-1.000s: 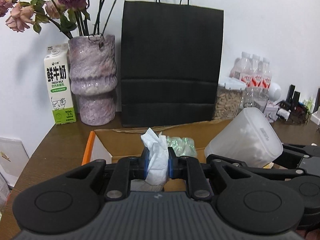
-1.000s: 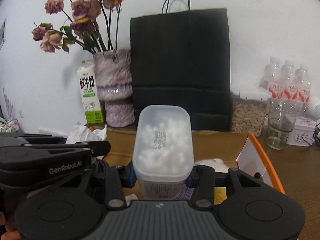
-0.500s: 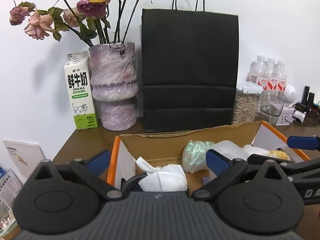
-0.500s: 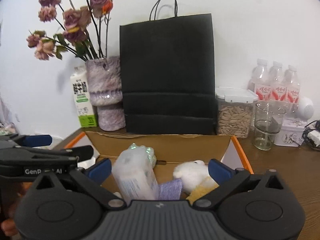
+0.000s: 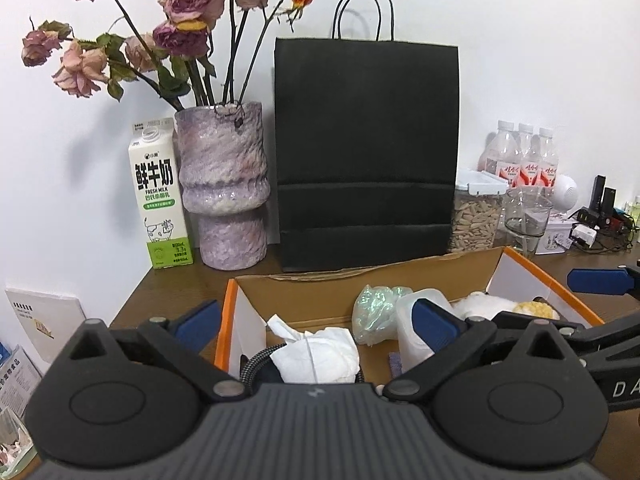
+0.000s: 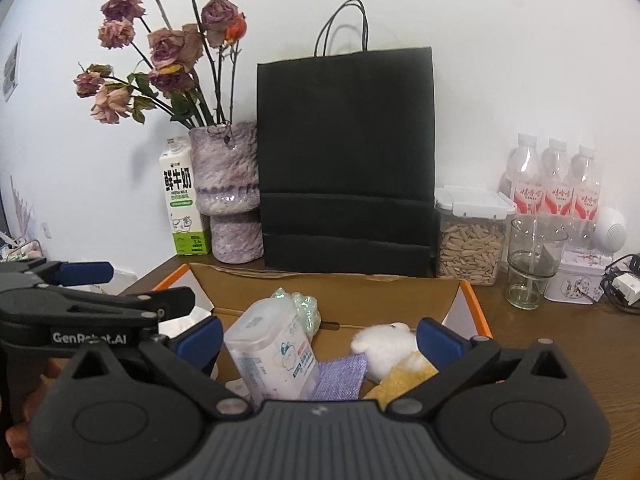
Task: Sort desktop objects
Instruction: 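Lift both grippers out of the box and return over the table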
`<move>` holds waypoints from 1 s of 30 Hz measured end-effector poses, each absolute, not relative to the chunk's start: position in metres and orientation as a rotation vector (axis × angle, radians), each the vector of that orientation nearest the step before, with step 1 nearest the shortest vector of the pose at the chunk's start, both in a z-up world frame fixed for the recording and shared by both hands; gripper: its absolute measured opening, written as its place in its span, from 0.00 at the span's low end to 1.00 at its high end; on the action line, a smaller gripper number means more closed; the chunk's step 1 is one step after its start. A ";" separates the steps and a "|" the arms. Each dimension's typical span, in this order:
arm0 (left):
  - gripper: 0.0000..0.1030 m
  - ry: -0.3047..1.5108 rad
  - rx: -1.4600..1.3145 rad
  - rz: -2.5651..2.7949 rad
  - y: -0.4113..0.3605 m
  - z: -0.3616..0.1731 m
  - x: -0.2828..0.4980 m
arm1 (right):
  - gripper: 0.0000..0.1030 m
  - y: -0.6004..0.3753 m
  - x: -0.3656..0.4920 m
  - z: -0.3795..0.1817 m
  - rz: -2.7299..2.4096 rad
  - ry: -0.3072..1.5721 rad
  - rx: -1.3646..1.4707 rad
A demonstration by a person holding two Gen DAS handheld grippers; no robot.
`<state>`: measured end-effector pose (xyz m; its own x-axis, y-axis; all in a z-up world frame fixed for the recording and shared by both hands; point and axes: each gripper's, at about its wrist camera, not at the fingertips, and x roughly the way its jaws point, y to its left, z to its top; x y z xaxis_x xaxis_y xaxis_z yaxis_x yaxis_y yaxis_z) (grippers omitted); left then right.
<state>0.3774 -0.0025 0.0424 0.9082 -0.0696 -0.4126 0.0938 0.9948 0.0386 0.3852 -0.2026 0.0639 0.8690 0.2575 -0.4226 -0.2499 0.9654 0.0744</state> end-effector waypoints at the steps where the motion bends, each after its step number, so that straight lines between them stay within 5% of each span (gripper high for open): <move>1: 1.00 0.420 0.057 -0.086 -0.002 0.044 0.375 | 1.00 -0.203 0.383 0.065 0.267 0.439 0.016; 30: 1.00 0.469 0.078 -0.117 0.003 0.034 0.268 | 1.00 -0.231 0.268 0.056 0.259 0.472 -0.087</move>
<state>0.2684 0.0032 0.0345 0.8856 -0.0943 -0.4547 0.1303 0.9903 0.0484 0.2680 -0.2310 0.0565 0.8586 0.2267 -0.4598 -0.2668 0.9635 -0.0231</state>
